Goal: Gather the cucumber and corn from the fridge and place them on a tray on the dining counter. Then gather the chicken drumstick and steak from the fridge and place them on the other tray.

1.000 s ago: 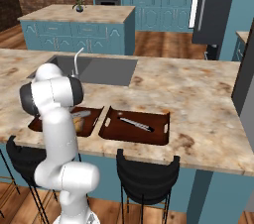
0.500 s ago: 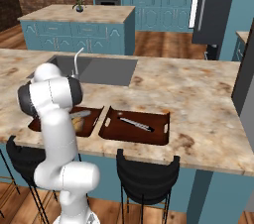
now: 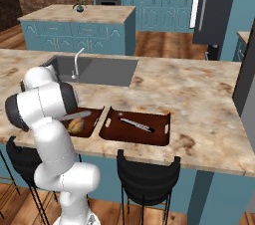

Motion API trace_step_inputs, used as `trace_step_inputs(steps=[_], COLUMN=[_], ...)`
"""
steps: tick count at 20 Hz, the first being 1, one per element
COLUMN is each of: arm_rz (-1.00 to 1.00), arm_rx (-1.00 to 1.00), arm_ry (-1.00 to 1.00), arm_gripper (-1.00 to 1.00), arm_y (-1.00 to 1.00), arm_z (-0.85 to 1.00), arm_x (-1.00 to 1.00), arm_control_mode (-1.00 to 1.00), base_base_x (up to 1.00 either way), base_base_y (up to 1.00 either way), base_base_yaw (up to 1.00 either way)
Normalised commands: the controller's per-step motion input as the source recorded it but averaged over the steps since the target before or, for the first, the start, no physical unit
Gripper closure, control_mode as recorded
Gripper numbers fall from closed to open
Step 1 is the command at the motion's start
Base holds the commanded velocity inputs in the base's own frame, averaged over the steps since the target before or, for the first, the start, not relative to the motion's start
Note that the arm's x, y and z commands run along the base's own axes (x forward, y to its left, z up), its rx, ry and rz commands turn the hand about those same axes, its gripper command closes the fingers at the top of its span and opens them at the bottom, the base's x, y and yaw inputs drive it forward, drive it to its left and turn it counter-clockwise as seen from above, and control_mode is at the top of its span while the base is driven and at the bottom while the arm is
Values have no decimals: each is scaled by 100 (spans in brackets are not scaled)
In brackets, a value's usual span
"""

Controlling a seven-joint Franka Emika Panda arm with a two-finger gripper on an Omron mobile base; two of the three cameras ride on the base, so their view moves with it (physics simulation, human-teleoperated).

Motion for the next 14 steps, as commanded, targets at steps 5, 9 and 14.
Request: trace_step_inputs(steps=[5, 9, 14], arm_rz=[18, 24, 23], arm_rx=[-1, 0, 0], arm_ry=[0, 0, 0], arm_gripper=[-100, -100, -100], arm_y=[-43, -63, -47], arm_z=[39, 56, 53], arm_x=[-80, -94, -86], arm_control_mode=[-100, -100, -100], base_base_x=[0, 0, 0], base_base_y=[0, 0, 0], base_base_yaw=[0, 0, 0])
